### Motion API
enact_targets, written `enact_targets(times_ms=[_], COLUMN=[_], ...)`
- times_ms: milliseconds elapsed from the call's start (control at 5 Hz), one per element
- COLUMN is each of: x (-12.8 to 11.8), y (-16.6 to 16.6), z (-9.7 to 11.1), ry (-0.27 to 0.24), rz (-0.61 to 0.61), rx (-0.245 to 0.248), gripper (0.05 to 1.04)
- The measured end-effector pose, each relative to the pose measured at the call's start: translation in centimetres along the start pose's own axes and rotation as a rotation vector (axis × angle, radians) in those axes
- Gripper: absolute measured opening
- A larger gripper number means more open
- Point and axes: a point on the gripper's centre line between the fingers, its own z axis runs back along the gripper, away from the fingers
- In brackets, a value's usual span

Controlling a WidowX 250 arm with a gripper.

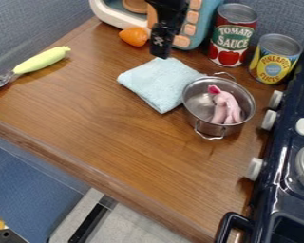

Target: Take the pink object out of the pot and put it above the yellow spoon

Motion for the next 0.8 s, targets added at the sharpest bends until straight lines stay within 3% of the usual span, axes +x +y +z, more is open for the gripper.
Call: enact_targets(times_ms=[200, 400, 800], x=[-1.2, -2.6, -5.5], y=[0.9, 1.8, 2.0], z=[3.3, 4.3, 1.9], ry=[0.073, 0.119, 0.176], rz=[0.047, 0.056, 0.002], rx=[-0.035, -0.076, -0.070], gripper=[0.999, 0.999, 0.999])
